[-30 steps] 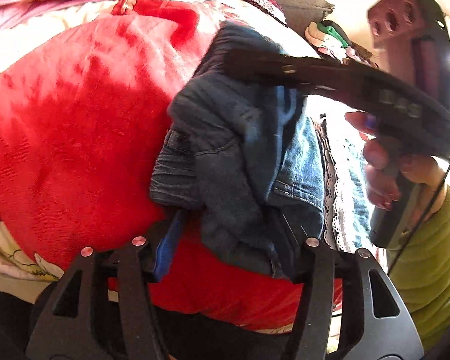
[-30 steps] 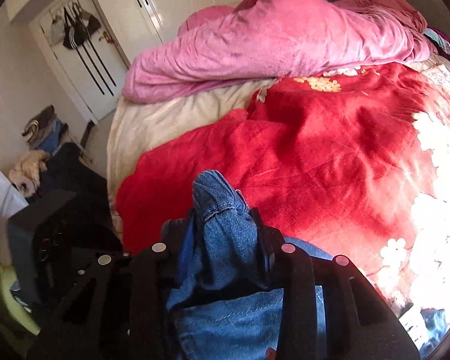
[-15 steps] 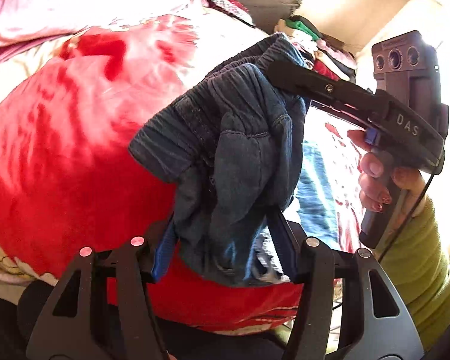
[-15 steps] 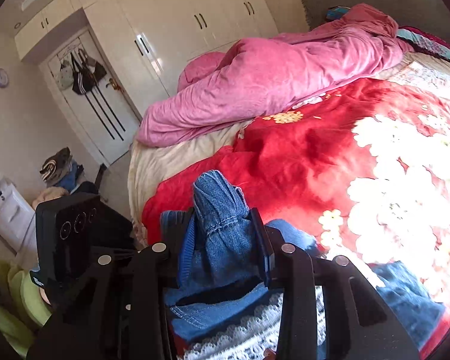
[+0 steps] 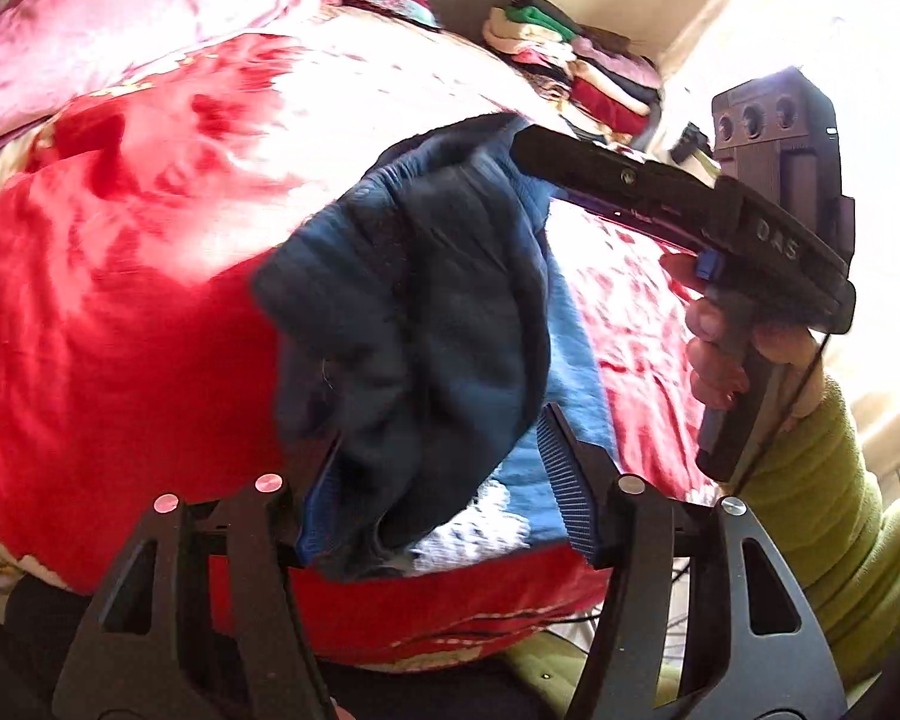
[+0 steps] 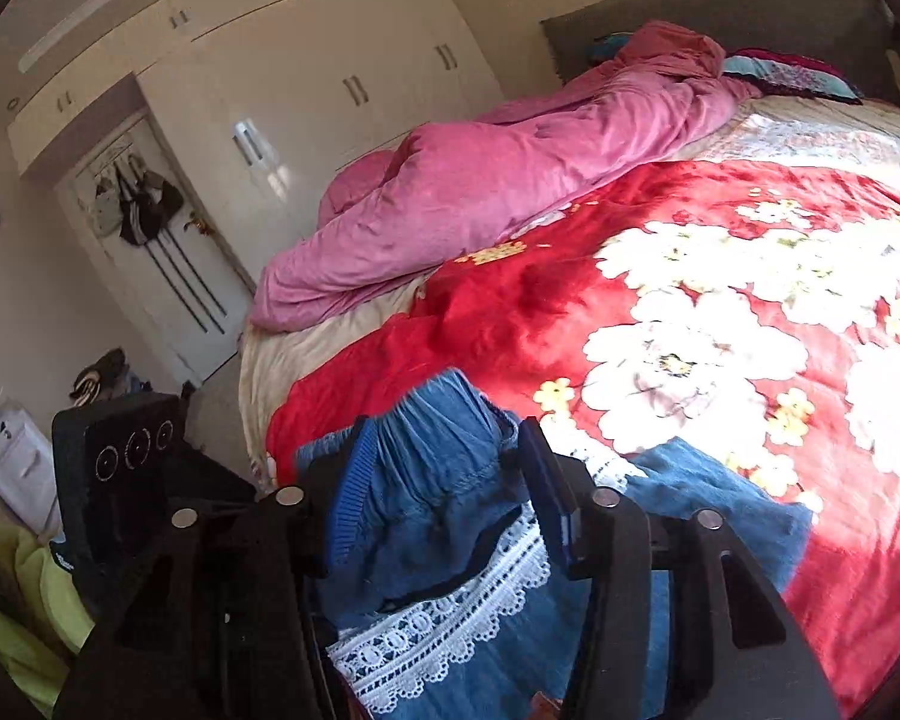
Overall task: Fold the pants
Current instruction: 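Lay the waistband over the leg hems with the left gripper and release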
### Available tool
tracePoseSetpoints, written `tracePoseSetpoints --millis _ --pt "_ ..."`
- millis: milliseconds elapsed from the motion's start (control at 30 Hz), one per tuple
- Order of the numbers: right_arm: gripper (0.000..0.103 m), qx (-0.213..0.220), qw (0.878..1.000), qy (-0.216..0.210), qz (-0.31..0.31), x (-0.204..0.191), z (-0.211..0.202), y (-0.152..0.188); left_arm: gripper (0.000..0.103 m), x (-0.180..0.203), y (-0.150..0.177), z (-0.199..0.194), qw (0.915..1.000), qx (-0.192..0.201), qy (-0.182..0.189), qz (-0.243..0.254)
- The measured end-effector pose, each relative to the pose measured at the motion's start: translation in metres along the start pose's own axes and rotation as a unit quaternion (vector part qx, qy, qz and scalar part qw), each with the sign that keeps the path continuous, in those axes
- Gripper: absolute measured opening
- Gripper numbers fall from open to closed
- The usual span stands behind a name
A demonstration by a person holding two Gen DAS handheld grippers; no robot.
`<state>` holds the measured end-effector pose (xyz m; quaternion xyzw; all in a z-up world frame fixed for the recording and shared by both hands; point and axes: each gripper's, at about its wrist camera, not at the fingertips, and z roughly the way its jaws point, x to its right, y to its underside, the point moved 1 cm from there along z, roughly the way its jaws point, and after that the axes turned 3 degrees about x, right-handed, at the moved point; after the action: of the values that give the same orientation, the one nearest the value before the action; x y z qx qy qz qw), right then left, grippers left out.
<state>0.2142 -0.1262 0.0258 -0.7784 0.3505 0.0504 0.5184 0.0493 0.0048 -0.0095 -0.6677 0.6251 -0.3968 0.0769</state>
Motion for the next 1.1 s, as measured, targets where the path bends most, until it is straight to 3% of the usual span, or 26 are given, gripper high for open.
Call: tracePoseSetpoints --millis 200,333,500,700,833,1100 --pt "0.054 0.011 0.996 0.076 0.039 0.025 -0.033 0.03 0.055 0.025 0.014 0.02 0.9976 -0.043 0.032 0.043" --pt "0.056 -0.022 0.995 0.09 0.038 0.023 -0.022 0.044 0.06 0.038 0.025 0.036 0.9951 -0.067 0.019 0.071" --pt "0.056 -0.073 0.983 0.168 0.033 0.037 -0.005 0.061 0.061 0.039 0.027 0.035 0.9948 -0.069 0.022 0.071" --pt "0.057 -0.077 0.98 0.178 0.05 0.045 -0.002 0.073 0.061 0.036 0.029 0.034 0.9951 -0.064 0.027 0.07" --pt "0.059 -0.057 0.982 0.173 0.041 0.034 -0.01 0.065 0.061 0.039 0.029 0.024 0.9958 -0.052 0.023 0.073" --pt "0.074 -0.009 0.984 0.169 0.048 0.018 -0.041 0.057 0.065 0.038 0.024 0.006 0.9968 -0.029 0.014 0.073"
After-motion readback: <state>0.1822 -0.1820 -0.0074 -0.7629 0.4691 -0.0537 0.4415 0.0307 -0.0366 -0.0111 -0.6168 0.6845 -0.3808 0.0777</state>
